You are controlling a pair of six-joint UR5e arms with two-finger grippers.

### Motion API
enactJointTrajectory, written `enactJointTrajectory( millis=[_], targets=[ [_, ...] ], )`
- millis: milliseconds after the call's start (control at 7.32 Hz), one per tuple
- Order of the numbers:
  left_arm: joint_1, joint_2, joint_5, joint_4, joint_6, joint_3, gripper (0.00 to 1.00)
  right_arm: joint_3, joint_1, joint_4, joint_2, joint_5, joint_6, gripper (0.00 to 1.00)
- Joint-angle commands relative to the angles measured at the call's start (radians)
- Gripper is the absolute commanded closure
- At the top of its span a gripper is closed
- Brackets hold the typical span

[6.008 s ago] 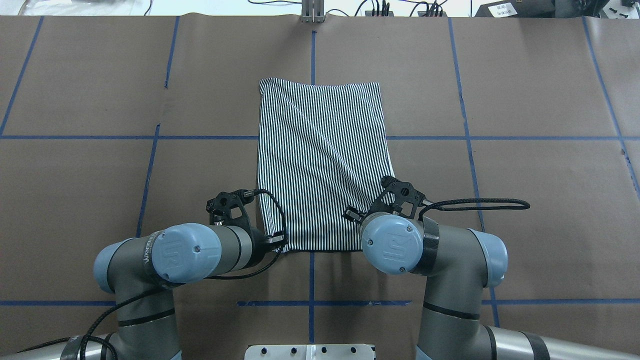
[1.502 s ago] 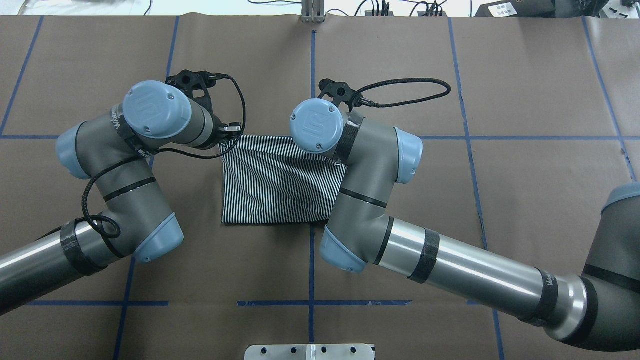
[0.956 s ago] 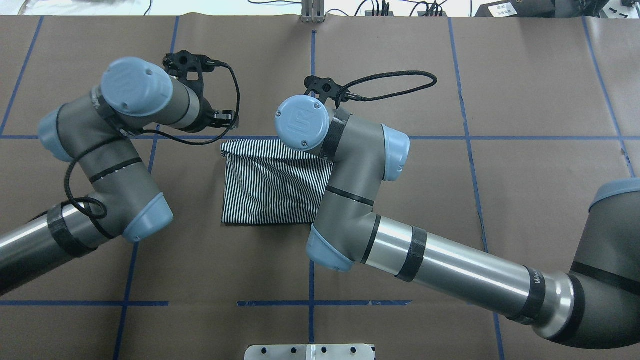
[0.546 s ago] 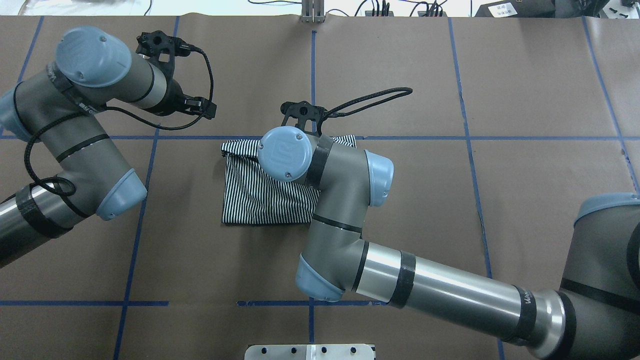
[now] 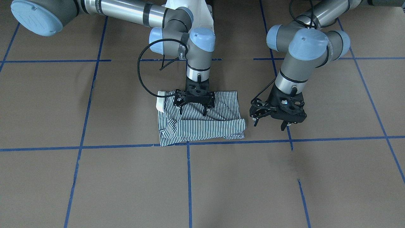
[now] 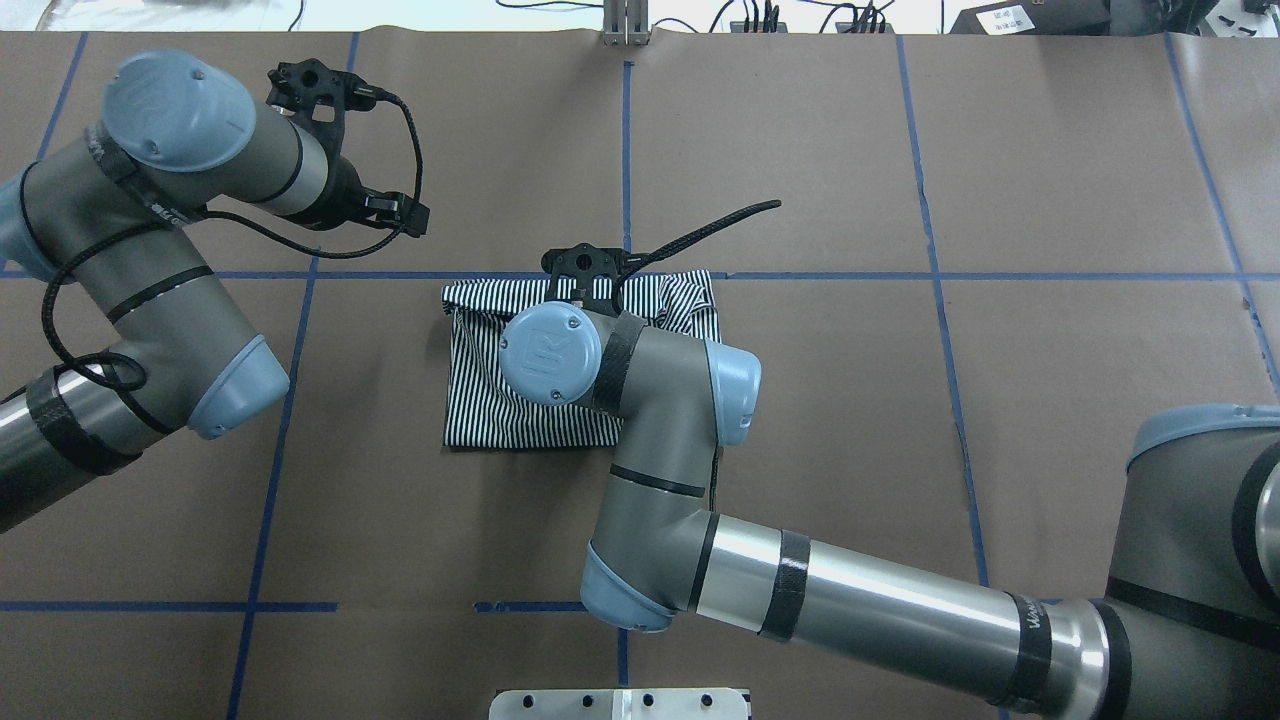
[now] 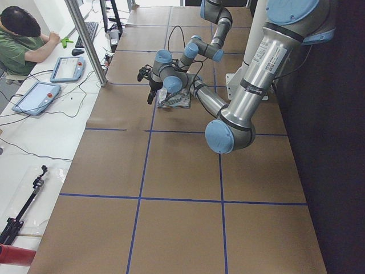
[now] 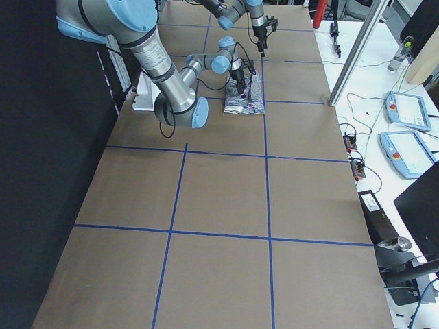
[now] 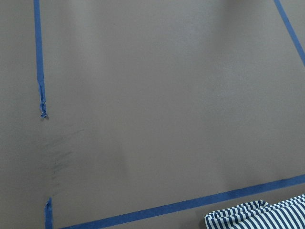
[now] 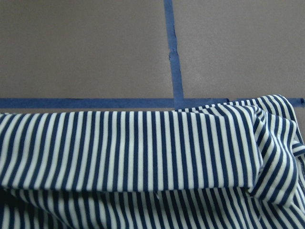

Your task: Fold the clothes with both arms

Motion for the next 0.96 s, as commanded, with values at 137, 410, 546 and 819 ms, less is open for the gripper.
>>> enactJointTrajectory(
  millis=[137,410,546,819],
  targets=[
    [-0.001,0.002,0.000,0.000,-0.002,-0.004,0.00,-0.104,0.054,0.009,0.031,-0.001,-0.024,0.00],
    [-0.001,0.002,0.000,0.000,-0.023,-0.008,0.00,-0.156,0.106,0.012,0.039,-0.001,-0.066,0.00],
    [-0.001,0.002,0.000,0.000,-0.023,-0.008,0.00,-0.203,0.145,0.015,0.059,0.002,-0.095,0.00],
    [0.000,0.002,0.000,0.000,-0.025,-0.008,0.00,-0.248,0.204,0.020,0.083,0.015,-0.158,0.00]
  ],
)
